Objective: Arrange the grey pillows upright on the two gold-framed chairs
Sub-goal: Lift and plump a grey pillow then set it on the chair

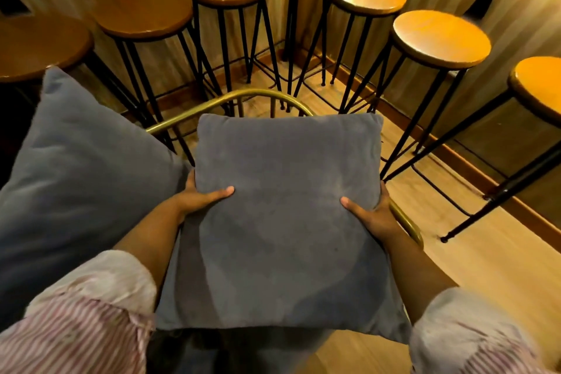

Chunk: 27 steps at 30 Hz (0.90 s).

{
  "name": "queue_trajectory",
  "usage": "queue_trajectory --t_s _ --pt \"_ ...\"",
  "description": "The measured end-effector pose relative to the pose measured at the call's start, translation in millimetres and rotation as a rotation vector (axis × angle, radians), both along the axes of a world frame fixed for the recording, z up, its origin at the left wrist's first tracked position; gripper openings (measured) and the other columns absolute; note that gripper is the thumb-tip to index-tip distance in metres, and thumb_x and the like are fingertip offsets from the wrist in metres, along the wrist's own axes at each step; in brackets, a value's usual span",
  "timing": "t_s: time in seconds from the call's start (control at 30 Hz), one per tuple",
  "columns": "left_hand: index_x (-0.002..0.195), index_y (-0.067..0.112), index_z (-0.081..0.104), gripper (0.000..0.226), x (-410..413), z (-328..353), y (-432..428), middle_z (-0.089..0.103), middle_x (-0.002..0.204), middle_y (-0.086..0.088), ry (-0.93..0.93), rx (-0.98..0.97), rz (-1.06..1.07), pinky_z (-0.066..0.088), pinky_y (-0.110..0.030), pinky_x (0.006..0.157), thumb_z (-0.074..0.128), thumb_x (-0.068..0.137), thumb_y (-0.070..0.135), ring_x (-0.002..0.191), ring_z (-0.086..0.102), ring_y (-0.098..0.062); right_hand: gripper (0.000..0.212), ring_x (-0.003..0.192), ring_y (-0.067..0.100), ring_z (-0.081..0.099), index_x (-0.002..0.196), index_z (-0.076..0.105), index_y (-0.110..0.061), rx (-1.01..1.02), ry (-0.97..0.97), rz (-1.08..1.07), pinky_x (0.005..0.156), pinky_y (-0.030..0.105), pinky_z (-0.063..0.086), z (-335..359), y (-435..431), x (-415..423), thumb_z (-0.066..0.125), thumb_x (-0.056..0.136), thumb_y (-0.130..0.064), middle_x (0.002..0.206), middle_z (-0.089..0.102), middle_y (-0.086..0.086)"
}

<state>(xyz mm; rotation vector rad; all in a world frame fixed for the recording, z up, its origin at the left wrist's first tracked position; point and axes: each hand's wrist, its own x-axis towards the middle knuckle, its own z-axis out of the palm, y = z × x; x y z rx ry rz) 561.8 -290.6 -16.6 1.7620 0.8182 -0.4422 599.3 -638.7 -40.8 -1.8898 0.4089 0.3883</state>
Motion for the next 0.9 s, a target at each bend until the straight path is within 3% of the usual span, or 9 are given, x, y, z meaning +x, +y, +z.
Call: queue_trajectory --t_s 0.27,0.4,0.57,0.7,0.83,0.9 --pt "0.149 0.015 0.023 0.089 -15.6 -1.2 -14.5 0.035 0.152 -0.009 -0.151 -0.022 0.142 0.035 -0.045 0.11 0.074 0.078 0.031 0.136 0.04 -0.032 0.112 0.125 0.029 0.047 0.147 0.017 -0.037 0.028 0.012 -0.015 0.097 0.044 0.044 6.6 -10.9 -8.8 0.081 0.057 -0.055 0.146 0.039 0.001" --pt "0.148 0.017 0.025 0.095 -37.0 31.9 -26.1 0.037 0.151 -0.008 -0.252 0.007 0.186 0.037 -0.047 0.11 0.079 0.072 0.036 0.135 0.042 -0.032 0.116 0.119 0.029 0.053 0.145 0.029 -0.034 0.112 -0.042 -0.045 0.096 0.047 0.048 32.9 -19.1 -28.7 0.082 0.045 -0.059 0.142 0.047 0.001" --pt "0.148 0.021 0.026 0.11 -98.2 89.9 -38.1 0.04 0.15 -0.006 -0.352 0.03 0.183 0.039 -0.051 0.108 0.083 0.058 0.049 0.132 0.044 -0.031 0.098 0.107 0.024 0.055 0.143 0.035 -0.032 0.203 -0.149 -0.037 0.082 0.038 0.047 74.8 -34.1 -75.7 0.083 0.059 -0.048 0.136 0.051 0.0" --pt "0.146 0.02 0.032 0.115 -168.8 146.1 -49.7 0.043 0.147 -0.005 -0.436 0.048 0.208 0.042 -0.05 0.107 0.085 0.05 0.053 0.13 0.047 -0.03 0.097 0.108 0.024 0.055 0.141 0.037 -0.029 0.25 -0.211 0.037 0.087 0.039 0.047 115.1 -39.5 -120.5 0.082 0.058 -0.051 0.135 0.052 -0.001" --pt "0.148 0.021 0.029 0.111 -240.1 185.0 -50.9 0.04 0.15 -0.004 -0.495 0.108 0.311 0.041 -0.048 0.108 0.084 0.056 0.05 0.133 0.044 -0.03 0.08 0.103 0.02 0.05 0.14 0.038 -0.024 0.296 -0.281 0.117 0.083 0.036 0.041 148.5 -26.2 -160.0 0.077 0.072 -0.037 0.121 0.05 -0.002" --pt "0.149 0.021 0.027 0.108 -267.1 199.5 -46.9 0.038 0.151 -0.005 -0.513 0.152 0.359 0.039 -0.047 0.109 0.083 0.06 0.047 0.134 0.043 -0.03 0.088 0.104 0.021 0.054 0.139 0.041 -0.024 0.3 -0.291 0.158 0.084 0.036 0.043 159.1 -14.7 -176.5 0.081 0.064 -0.047 0.127 0.054 -0.003"
